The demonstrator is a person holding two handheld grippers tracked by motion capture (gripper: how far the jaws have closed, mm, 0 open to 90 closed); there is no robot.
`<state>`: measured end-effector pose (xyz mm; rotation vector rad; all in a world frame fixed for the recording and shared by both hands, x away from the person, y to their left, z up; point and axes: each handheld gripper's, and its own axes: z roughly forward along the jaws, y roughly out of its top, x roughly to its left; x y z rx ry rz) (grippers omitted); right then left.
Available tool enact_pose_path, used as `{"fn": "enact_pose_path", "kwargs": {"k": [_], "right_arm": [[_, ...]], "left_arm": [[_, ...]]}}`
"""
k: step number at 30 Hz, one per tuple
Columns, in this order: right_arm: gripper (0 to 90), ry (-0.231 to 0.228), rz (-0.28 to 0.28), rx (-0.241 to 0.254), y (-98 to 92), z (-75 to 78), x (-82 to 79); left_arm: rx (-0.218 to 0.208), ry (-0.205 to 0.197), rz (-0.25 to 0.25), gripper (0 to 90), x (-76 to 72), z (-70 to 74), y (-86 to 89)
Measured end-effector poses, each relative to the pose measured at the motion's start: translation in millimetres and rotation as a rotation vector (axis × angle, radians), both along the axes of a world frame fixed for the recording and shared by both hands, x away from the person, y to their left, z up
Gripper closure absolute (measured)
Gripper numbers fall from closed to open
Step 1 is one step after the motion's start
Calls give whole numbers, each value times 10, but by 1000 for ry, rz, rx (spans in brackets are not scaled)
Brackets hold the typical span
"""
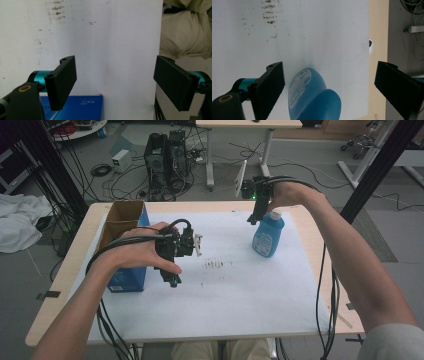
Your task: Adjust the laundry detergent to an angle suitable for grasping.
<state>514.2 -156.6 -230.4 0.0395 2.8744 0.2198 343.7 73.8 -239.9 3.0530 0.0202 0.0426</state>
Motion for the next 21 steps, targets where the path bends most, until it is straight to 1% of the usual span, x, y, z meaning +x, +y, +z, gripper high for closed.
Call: {"fn": "enact_pose_path", "kwargs": {"k": [1, 2, 5, 6, 8, 9, 12, 14, 18, 21], "right_arm": [[85, 0, 0, 0, 0, 0, 0], [85, -3, 7, -7, 36, -20, -7], [85, -5, 6, -4, 33, -18, 1], [85, -5, 3, -7, 32, -19, 0], [85, -3, 8, -8, 36, -19, -6], [84, -2, 8, -8, 36, -20, -6], [84, 1, -4, -3, 34, -12, -2], [84, -1, -1, -6, 30, -16, -2], [85, -2, -5, -7, 17, -3, -13], [84, 0, 0, -9, 22, -12, -9]], "left_arm": [[0, 0, 0, 187, 0, 0, 0], [-8, -5, 9, 188, -33, -24, 11], [-6, -5, 8, 188, -32, -24, 10], [1, -6, 5, 188, -30, -20, 20], [-5, -3, 8, 188, -25, -26, 0], [-2, -6, 8, 188, -35, -21, 25], [-6, -5, 7, 188, -33, -25, 26], [-6, -3, 8, 188, -36, -23, 26], [-13, 1, 13, 188, -26, -51, 5], [-2, 0, 4, 187, -23, -35, 13]]}}
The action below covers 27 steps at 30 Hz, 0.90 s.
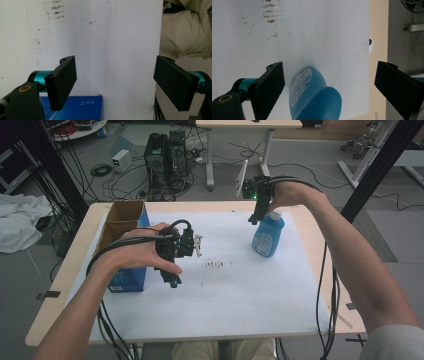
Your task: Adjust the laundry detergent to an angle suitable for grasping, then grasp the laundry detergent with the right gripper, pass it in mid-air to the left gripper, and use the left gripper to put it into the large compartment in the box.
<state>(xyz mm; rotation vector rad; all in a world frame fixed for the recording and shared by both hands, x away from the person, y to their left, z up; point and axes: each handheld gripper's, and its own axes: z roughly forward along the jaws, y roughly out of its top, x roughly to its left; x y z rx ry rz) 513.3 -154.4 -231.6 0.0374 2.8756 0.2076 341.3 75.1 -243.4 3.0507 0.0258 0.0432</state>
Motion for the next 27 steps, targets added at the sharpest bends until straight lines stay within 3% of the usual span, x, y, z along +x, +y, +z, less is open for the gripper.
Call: {"fn": "enact_pose_path", "kwargs": {"k": [9, 10, 13, 16, 18, 19, 21, 24, 26, 27], "right_arm": [[84, -2, -2, 0, -8, 9, -5], [84, -1, -10, 6, -15, 18, 3], [84, -2, -1, 3, -1, 3, -2], [84, -2, -7, 8, -20, 26, -8], [84, -13, -10, -14, 0, 6, -21], [84, -11, -21, 10, -30, 47, -10], [84, -1, -7, 10, -21, 27, -5], [84, -13, -24, 4, -37, 50, -18], [84, -18, -42, 10, -71, 90, -33], [84, -23, -56, 14, -82, 108, -34]], "left_arm": [[3, -2, 0, 188, 1, -10, -12], [-8, 10, 18, 188, -47, -46, 19], [-2, 1, 11, 188, -1, -20, 0], [-4, 17, 12, 187, -43, -58, 6], [-8, 16, 5, 188, -4, -65, -13], [-8, 16, 5, 187, -4, -65, -13], [-7, 15, 3, 188, -12, -60, -9], [-18, 22, 8, 187, 5, -114, -50], [-8, 16, 4, 188, -9, -62, -10], [-21, 22, 5, 188, 10, -127, -58]]}}
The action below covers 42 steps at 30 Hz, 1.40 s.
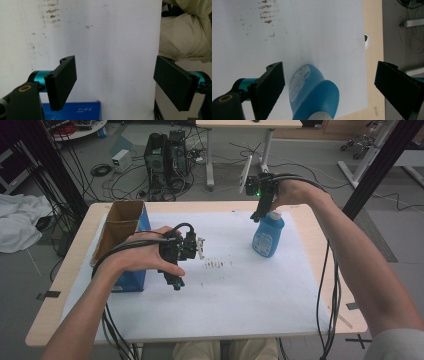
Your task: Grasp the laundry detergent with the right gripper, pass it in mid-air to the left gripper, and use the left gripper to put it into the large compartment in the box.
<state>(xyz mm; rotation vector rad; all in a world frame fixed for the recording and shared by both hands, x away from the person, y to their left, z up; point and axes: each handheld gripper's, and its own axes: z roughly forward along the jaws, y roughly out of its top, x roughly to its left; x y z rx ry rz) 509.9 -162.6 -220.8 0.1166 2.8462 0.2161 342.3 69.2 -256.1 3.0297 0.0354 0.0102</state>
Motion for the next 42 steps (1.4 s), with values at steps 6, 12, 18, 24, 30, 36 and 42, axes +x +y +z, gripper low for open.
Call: {"fn": "enact_pose_path", "kwargs": {"k": [6, 12, 18, 24, 30, 36, 42], "right_arm": [[84, 9, -39, 3, -23, 25, -2], [84, 4, 8, -3, 6, -8, 2], [84, 57, -263, 58, -282, 68, 32], [84, 49, -212, 47, -217, 78, 19], [84, 80, -410, 208, -647, -65, 5], [84, 83, -439, 222, -717, -188, -31], [84, 81, -439, 223, -720, -194, -32]], "left_arm": [[-1, -3, -8, 187, -13, -2, -22], [-13, -9, -6, 188, -41, 11, -21], [-10, -6, -5, 188, -61, -6, -20], [-10, -2, -3, 188, -55, -7, -16], [-37, -16, -11, 188, -81, 30, -28], [-41, -8, -14, 188, -100, 5, -49], [-40, -8, -14, 188, -99, 4, -50]]}}
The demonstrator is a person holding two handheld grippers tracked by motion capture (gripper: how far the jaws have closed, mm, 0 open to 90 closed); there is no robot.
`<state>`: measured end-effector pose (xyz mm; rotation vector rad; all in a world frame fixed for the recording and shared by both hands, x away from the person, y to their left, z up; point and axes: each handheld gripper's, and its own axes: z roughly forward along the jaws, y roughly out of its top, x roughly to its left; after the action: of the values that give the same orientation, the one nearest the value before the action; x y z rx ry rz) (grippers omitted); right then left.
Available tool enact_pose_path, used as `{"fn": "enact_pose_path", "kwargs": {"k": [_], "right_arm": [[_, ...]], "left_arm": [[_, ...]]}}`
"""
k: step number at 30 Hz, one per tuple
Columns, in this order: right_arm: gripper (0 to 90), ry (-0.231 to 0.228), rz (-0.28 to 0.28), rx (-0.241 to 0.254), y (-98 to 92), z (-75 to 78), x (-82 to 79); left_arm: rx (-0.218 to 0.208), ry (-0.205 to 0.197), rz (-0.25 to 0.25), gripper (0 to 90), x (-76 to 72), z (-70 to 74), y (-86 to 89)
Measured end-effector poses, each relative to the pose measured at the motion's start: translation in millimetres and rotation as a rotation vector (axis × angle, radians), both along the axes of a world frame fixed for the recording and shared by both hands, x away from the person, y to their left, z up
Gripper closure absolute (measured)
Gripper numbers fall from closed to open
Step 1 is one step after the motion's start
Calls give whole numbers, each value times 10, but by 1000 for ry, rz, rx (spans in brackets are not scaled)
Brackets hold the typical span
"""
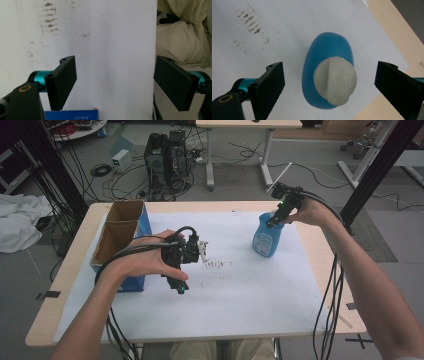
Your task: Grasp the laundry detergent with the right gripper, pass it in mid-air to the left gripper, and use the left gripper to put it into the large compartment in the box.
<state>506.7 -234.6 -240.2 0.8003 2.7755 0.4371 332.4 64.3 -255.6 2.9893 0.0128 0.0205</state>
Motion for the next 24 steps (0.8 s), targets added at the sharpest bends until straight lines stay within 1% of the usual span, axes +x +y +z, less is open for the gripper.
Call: {"fn": "enact_pose_path", "kwargs": {"k": [1, 2, 3, 4, 5, 6, 7, 8, 9, 10, 11, 12, 13, 14, 15, 16, 17, 18, 19, 20, 21, 22, 23, 24], "right_arm": [[84, 0, 0, 0, 0, 0, 0], [84, 5, -35, 31, -68, -172, -44], [84, 3, 12, 0, 26, 60, 16], [84, -2, -37, 43, -84, -202, -54], [84, 4, -34, 32, -71, -177, -45], [84, -24, -55, 90, -118, -247, -89], [84, -11, -38, 59, -100, -224, -64], [84, -31, -56, 105, -127, -263, -97], [84, -41, -66, 118, -140, -294, -117], [84, -41, -66, 118, -140, -294, -117], [84, -53, -70, 127, -151, -338, -139], [84, -58, -76, 138, -172, -411, -159], [84, -58, -78, 141, -175, -418, -160], [84, -5, -42, 49, -89, -213, -63], [84, -5, -42, 49, -89, -213, -63], [84, -60, -79, 146, -180, -434, -161], [84, -64, -82, 155, -193, -468, -163], [84, -64, -82, 155, -193, -468, -163], [84, -69, -99, 184, -236, -574, -171], [84, -58, -71, 133, -166, -390, -152], [84, -58, -71, 133, -166, -390, -152], [84, -67, -106, 191, -248, -595, -173], [84, -64, -89, 161, -201, -493, -167], [84, -67, -97, 172, -221, -549, -172]], "left_arm": [[4, -3, -3, 188, 7, -12, -9], [-1, -2, 1, 187, 3, -15, -10], [-2, -5, 4, 187, 5, 10, 8], [-3, -2, 2, 187, 2, -16, -10], [-1, -2, 2, 188, 4, -15, -9], [-1, -4, 0, 188, 6, -15, -4], [0, -5, 1, 188, 6, -16, -2], [0, -5, 1, 188, 6, -16, -2], [-10, -3, 9, 188, 1, -25, 2], [-4, 0, 2, 188, 7, -30, 2], [3, -2, -4, 188, 4, -1, -1], [-5, -1, 6, 188, 4, -38, 3], [-6, -1, 6, 187, 4, -38, 2], [2, -2, -5, 188, 7, -13, -9], [-5, -1, 4, 188, 7, -46, 2], [-6, -2, 6, 188, 5, -40, 2], [-6, -2, 4, 188, 6, -45, 2], [-7, -1, 7, 188, 11, -56, 3], [-4, -2, 6, 188, 4, -36, 2], [-4, -2, 6, 188, 4, -36, 2], [-4, 4, 11, 188, 22, -73, 16], [-9, -1, 8, 188, 6, -50, 2], [4, -4, 1, 188, 6, -12, -4], [-7, 3, 12, 188, 22, -79, 19]]}}
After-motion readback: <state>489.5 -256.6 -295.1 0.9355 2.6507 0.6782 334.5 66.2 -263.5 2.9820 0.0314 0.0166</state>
